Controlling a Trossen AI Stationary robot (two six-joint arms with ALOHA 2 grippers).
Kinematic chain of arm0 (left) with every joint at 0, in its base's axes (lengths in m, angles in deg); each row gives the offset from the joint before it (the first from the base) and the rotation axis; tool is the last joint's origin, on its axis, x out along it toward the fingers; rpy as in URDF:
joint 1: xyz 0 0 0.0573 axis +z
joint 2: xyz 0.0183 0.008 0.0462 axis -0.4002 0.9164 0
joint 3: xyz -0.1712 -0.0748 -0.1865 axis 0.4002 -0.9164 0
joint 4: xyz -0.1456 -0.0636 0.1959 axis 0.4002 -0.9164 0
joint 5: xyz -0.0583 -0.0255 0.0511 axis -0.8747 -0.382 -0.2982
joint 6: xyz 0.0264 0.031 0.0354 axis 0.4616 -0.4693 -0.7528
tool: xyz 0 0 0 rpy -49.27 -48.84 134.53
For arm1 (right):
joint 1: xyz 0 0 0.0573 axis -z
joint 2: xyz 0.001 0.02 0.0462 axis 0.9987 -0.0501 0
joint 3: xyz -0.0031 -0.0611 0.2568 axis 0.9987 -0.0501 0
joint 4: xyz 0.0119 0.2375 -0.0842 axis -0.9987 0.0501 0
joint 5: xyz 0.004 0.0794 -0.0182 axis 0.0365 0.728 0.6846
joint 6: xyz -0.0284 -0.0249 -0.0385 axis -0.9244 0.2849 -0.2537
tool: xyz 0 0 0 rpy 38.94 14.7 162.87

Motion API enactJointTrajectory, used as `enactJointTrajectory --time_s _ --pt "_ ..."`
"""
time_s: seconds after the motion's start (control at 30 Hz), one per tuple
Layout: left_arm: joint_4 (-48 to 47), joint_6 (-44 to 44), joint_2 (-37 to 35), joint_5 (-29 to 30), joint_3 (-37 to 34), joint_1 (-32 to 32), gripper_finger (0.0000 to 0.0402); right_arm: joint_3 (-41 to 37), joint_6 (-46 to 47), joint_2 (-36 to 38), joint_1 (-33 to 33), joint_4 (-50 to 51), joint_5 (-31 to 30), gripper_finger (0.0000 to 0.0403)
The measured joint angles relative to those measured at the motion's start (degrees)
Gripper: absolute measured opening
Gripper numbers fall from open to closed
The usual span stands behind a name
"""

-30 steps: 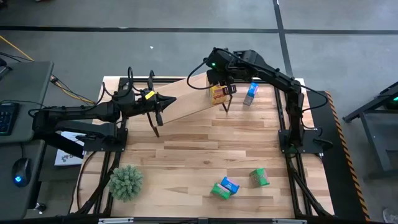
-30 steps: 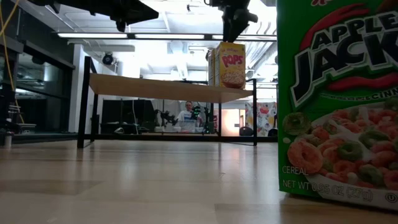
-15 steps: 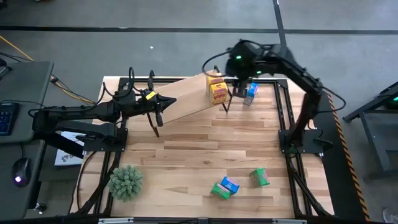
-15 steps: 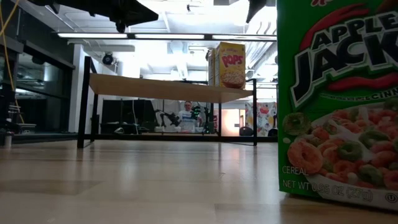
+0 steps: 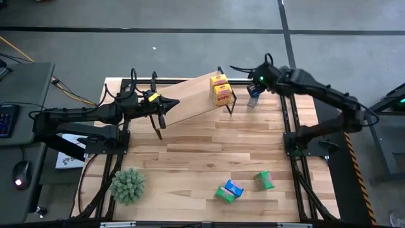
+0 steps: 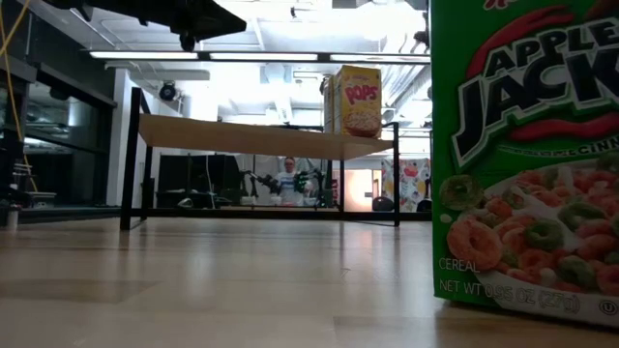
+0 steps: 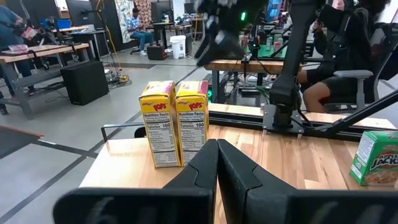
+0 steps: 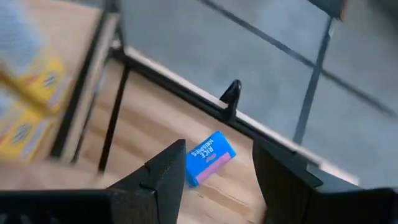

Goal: Stack cereal on shelf
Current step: Put the top blue cereal box on the shelf

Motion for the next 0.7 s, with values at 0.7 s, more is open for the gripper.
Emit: enactJointTrajectory --time_s 0.7 --pt "-0.07 0.46 0.0 0.02 0.0 -0.02 0.0003 -25.52 32.31 1.72 9.31 -24.85 -0.1 0.0178"
